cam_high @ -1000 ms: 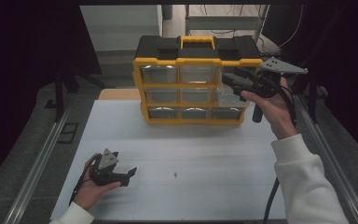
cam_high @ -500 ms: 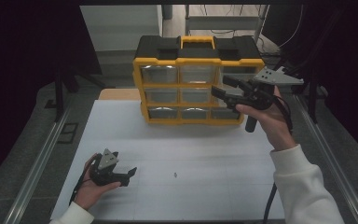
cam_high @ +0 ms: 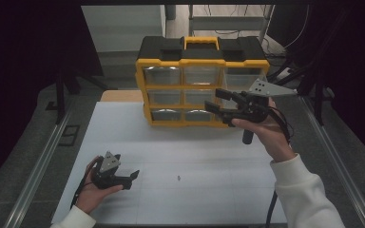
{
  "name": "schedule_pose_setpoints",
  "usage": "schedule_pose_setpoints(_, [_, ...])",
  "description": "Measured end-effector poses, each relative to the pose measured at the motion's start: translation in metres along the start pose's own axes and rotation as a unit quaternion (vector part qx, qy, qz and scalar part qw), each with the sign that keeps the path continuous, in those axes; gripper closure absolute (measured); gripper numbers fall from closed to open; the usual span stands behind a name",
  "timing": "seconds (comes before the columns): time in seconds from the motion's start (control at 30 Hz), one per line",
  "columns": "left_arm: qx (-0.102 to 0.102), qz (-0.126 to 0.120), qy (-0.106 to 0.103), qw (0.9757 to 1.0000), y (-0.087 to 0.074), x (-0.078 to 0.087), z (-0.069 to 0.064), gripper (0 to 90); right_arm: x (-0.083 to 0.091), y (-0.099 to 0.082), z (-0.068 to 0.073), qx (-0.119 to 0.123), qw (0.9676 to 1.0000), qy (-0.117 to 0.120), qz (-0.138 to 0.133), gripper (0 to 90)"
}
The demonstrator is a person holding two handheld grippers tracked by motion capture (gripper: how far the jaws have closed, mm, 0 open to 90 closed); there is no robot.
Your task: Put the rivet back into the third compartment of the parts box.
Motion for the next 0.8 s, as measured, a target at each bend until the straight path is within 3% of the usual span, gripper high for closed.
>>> schedule_pose_setpoints(0.8, [-0.002,0.002,-0.001,1.0,0.0,0.0,0.0,8.3,-0.015,-0.04,0.014,-0.007,0.9991,0.028,0.031,37.0])
Point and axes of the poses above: each handheld gripper's, and its own axes: x roughly backward along the jaws, y roughly out of its top, z roughly to its left, the point moved 3 cm from there along -x, roughly forward along the jaws, and after that the axes turned 12 degrees about -x, right-handed, at the moved point
